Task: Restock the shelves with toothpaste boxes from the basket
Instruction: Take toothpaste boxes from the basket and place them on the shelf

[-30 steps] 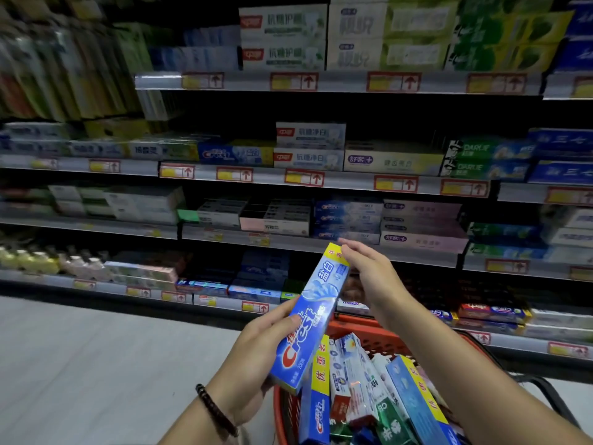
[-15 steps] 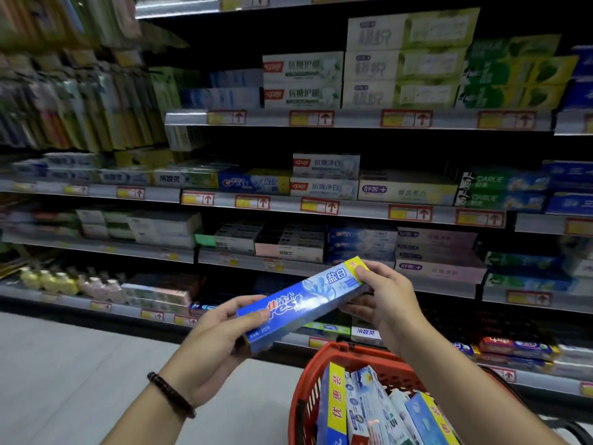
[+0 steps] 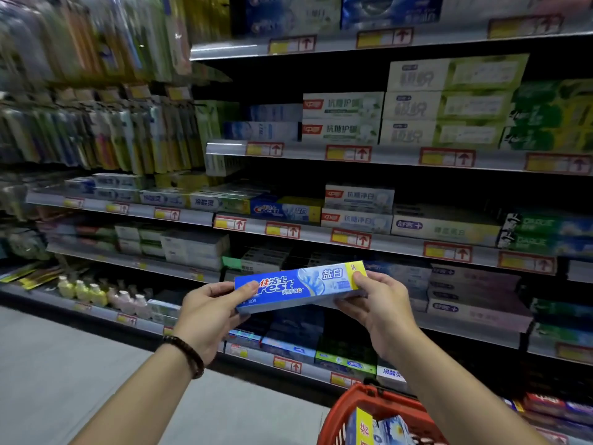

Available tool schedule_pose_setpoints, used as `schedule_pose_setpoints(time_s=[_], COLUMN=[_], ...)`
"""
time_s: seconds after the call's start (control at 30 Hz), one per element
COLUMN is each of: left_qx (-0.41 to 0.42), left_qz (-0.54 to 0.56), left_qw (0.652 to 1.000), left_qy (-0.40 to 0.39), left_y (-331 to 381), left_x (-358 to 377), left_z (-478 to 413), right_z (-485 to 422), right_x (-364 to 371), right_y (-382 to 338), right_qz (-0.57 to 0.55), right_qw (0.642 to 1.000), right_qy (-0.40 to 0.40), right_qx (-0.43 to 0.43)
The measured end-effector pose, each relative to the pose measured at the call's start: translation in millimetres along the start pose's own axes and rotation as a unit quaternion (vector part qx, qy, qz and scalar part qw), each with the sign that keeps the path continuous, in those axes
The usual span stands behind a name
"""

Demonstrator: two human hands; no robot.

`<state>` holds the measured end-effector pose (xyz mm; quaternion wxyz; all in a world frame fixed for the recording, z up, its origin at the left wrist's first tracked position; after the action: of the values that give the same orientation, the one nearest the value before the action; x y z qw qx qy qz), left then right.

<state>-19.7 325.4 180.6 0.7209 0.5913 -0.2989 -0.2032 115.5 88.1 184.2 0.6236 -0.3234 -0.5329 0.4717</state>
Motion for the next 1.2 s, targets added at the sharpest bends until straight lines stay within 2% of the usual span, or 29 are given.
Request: schedule_pose_setpoints(time_s=[0.33, 0.53, 1.03, 1.2], left_qx=[0.06, 0.097, 0.188, 0.227], left_qz=[-0.011, -0.055, -0.155, -0.183], left_qw=[0.997, 0.992, 0.961, 0.949], left_qy=[0.053, 0.065, 0.13, 0.12], left_y=[23.0, 33.0, 74.5, 90.4], left_x=[11.4, 30.6, 72.6, 91.5], left_z=[-62.2, -115.1, -229.5, -255.4], right_z=[-42.6, -73.8, -144.8, -165.1], right_x=[36.4, 58.9, 135.9, 158.1], right_y=[-7.4, -24.1, -52.5, -61.4], right_qz=[0.149, 0.171, 0.261, 0.264], right_qw=[0.982, 0.969, 0.936, 0.932], right_qy=[0.028, 0.055, 0.076, 0.071], right_qx=[-0.113, -0.168, -0.224, -0.24])
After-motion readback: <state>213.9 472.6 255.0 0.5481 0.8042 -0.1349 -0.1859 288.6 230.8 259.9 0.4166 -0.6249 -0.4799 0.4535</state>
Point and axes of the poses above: each hand's wrist, its own z-axis away from the middle knuckle, its own x-axis out of the palm, y = z × x, the point moved 2 cm from there along -z, towards the middle knuckle, and after that the axes turned 8 degrees about y, right-handed, at the moved point
